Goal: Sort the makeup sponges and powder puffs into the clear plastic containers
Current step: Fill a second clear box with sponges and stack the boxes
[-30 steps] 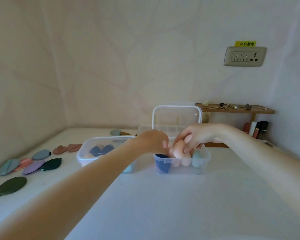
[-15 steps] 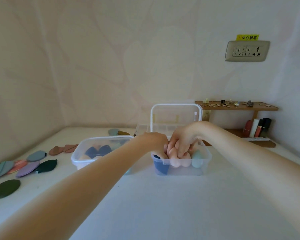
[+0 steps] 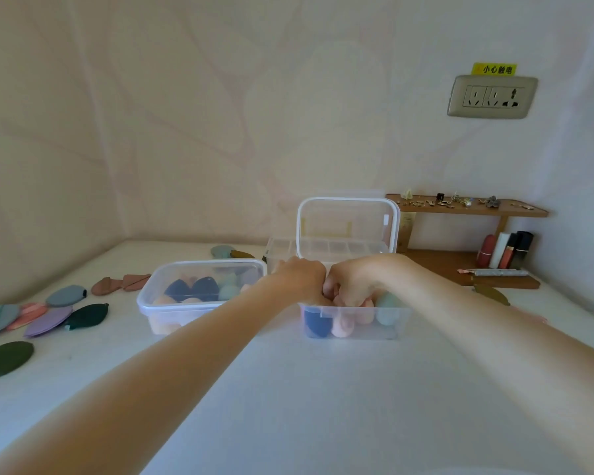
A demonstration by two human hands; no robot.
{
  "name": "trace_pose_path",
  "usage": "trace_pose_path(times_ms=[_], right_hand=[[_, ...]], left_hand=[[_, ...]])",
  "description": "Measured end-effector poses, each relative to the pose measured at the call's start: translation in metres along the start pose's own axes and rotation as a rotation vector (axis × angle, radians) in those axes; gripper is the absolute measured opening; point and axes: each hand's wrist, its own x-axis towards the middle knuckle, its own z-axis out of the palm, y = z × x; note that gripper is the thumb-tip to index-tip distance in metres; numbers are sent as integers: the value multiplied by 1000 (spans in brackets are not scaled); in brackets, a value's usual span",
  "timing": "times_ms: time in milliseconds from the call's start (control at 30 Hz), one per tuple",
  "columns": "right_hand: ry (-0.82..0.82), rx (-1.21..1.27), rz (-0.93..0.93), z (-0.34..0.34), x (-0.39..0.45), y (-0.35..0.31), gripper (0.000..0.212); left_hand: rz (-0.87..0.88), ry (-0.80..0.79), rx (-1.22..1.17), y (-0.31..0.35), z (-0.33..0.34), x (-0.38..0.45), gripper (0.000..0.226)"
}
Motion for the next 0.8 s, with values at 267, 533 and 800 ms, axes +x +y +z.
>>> trace_pose_path(times_ms=[267,533,800], right_hand=[[117,726,19,-35,-33,39,33],[-62,792,-26,-16,-40,49,22],[-171,699,25,-14,-31,51,31]], left_hand=[[25,-174,-45,-3,-16,-2,40],[130,-48,-340,0,-38,-14,29],[235,-193,-308,12,-23,-5,26]])
